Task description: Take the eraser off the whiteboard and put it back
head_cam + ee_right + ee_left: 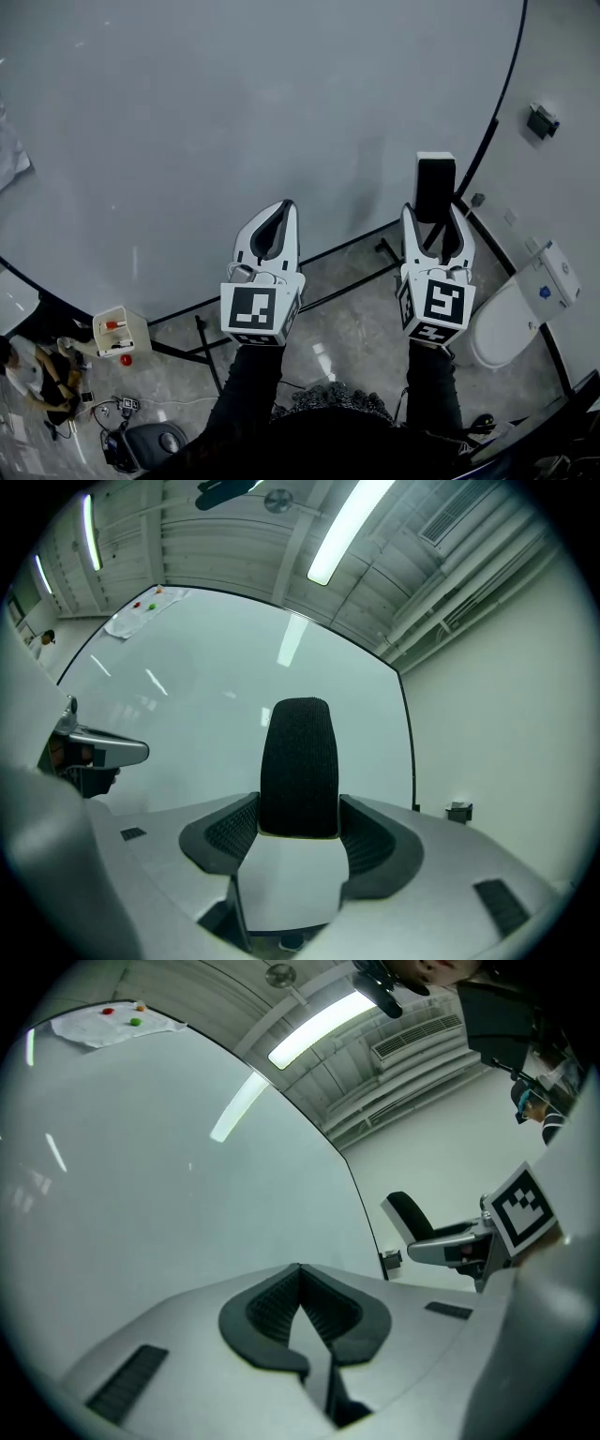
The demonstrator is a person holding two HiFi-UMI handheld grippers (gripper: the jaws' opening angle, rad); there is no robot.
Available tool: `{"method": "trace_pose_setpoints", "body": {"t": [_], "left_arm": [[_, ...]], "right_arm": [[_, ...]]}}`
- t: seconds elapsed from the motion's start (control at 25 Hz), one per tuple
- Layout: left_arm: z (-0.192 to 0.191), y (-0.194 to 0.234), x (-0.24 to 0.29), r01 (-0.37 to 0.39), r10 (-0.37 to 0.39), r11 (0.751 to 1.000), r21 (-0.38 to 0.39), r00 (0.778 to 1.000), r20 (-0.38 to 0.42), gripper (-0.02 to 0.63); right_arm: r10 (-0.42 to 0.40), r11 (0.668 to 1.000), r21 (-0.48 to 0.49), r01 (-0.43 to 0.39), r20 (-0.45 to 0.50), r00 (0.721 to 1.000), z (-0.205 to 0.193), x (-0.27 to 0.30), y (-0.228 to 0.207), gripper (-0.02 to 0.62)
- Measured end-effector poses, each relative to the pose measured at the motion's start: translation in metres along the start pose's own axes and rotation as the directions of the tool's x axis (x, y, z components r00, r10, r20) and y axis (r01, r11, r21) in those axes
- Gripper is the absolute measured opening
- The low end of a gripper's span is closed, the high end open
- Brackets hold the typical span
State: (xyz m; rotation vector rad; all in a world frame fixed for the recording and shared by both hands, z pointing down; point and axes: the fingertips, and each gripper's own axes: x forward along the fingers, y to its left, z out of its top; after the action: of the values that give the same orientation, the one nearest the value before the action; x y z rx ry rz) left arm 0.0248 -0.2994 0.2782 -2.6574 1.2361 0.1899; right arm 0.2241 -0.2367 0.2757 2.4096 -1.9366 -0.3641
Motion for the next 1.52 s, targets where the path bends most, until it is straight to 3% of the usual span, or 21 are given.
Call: {"method": "trace_pose_setpoints", "body": {"t": [0.36,0.68,1.52], "left_arm": [[0.001,0.003,0.009,0.04,-0.04,0.999,-0.016,0.999,0.031,0.006],[0.0,-0.012,0.03,0.048,-0.048,0.999,0.004,0.999,0.021,0.006],[0.006,-0.062,0.1,-0.157,0.156,0.986,0.054,0.988,0.02,0.006]], "right_arm": [[-0.058,0.998,-0.015,0.057,-0.028,0.998,-0.01,-0.006,-0.008,0.276],[-0.097,0.995,0.009,0.098,-0.04,0.994,-0.024,0.007,-0.044,0.276],[0.043,0.997,0.061,-0.041,-0.041,0.998,-0.053,0.101,-0.153,0.276]]}}
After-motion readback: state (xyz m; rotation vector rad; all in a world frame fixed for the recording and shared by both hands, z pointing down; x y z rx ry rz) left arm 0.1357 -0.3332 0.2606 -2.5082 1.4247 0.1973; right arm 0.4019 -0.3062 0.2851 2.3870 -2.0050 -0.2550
